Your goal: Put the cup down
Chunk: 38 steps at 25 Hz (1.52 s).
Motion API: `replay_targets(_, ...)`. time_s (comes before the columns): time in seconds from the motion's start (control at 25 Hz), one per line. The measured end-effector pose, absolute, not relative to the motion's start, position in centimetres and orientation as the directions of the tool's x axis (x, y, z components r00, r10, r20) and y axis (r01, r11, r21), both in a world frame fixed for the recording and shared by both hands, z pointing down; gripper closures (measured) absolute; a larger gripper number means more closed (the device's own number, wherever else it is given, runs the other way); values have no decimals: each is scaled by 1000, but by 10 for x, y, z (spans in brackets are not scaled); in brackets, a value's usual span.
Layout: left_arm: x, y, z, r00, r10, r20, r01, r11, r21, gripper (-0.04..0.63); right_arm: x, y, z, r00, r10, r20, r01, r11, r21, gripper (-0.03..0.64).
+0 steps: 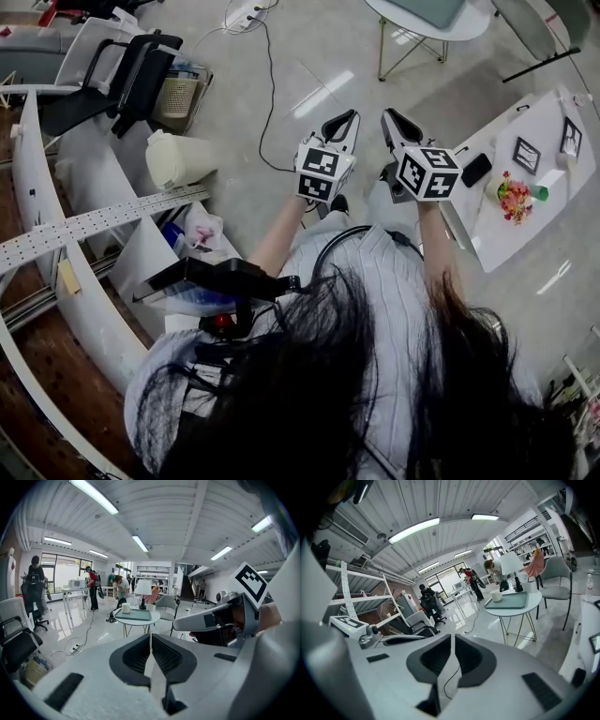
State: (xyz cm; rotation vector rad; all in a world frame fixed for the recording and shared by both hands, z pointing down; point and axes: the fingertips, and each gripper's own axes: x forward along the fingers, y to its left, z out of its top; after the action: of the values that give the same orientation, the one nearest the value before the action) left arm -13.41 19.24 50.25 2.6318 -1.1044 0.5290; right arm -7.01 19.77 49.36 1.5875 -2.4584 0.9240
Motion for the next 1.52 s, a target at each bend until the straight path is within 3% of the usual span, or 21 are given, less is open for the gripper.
replay_targets(1.52, -178, 253, 503, 705, -606, 369, -675, -733, 86, 571, -124, 267, 484, -406, -836, 370, -890, 271, -366, 569)
